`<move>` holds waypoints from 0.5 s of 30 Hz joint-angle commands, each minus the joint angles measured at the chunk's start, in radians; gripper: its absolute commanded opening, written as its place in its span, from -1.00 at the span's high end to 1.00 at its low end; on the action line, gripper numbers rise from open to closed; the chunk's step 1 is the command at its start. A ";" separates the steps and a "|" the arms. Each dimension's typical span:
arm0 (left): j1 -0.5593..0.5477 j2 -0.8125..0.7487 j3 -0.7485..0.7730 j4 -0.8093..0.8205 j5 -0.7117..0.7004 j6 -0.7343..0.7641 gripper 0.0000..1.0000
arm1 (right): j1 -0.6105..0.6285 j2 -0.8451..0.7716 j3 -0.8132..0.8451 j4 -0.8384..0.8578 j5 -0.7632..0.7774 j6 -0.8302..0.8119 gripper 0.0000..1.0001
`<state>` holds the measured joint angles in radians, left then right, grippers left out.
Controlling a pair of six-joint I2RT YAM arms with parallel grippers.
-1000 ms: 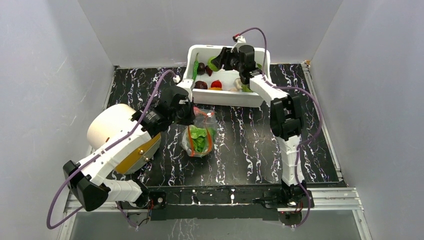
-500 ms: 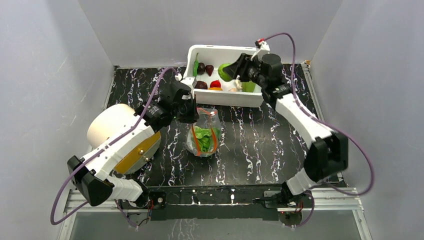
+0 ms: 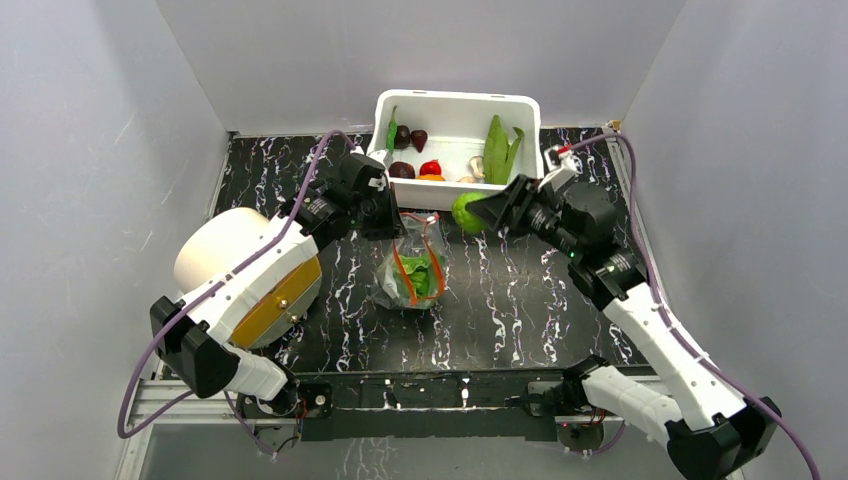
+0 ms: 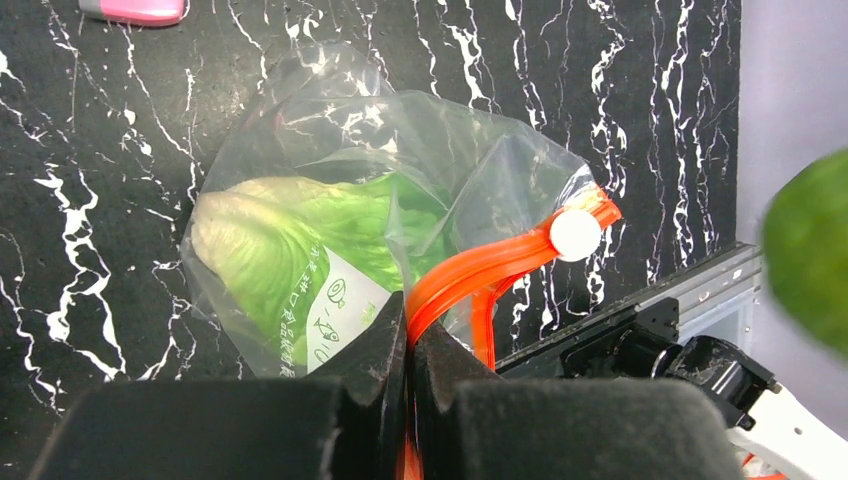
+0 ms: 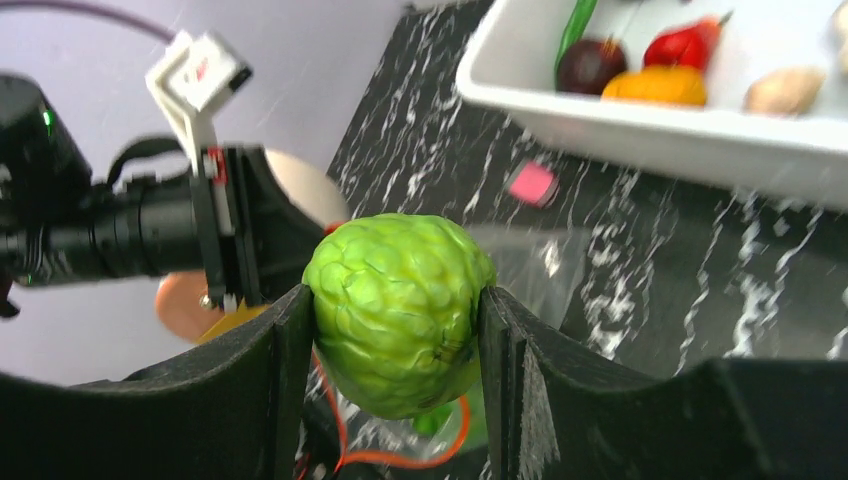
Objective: Place the food in the zip-top bag and seal the zipper
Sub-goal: Place the fake fruit in the zipper food storage bag.
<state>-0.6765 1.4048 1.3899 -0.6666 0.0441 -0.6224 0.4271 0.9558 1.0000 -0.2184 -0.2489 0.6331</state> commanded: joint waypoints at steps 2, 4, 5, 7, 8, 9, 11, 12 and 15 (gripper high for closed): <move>0.006 0.003 0.043 0.019 0.053 -0.026 1.00 | 0.067 -0.083 -0.111 -0.025 -0.031 0.122 0.81; 0.006 0.004 0.030 0.042 0.074 -0.021 1.00 | 0.092 -0.122 -0.160 -0.011 0.012 0.166 0.81; 0.006 0.000 0.019 0.060 0.086 -0.019 1.00 | 0.105 -0.137 -0.199 0.014 0.017 0.192 0.81; 0.006 -0.022 -0.018 0.100 0.097 -0.028 1.00 | 0.123 -0.148 -0.242 0.081 0.002 0.252 0.81; 0.006 -0.030 -0.029 0.109 0.090 -0.039 1.00 | 0.137 -0.147 -0.255 0.104 0.001 0.275 0.81; 0.005 -0.032 -0.037 0.110 0.083 -0.041 1.00 | 0.154 -0.139 -0.260 0.122 0.005 0.288 0.80; 0.006 -0.032 -0.042 0.103 0.077 -0.044 1.00 | 0.194 -0.120 -0.257 0.134 0.035 0.294 0.79; 0.006 -0.032 -0.042 0.096 0.076 -0.044 1.00 | 0.213 -0.110 -0.255 0.134 0.051 0.296 0.79; 0.006 -0.032 -0.047 0.099 0.084 -0.048 1.00 | 0.257 -0.090 -0.258 0.168 0.078 0.306 0.76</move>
<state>-0.6758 1.4136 1.3495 -0.5877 0.0982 -0.6552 0.6285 0.8547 0.7269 -0.1856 -0.2256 0.8909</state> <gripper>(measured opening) 0.007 0.514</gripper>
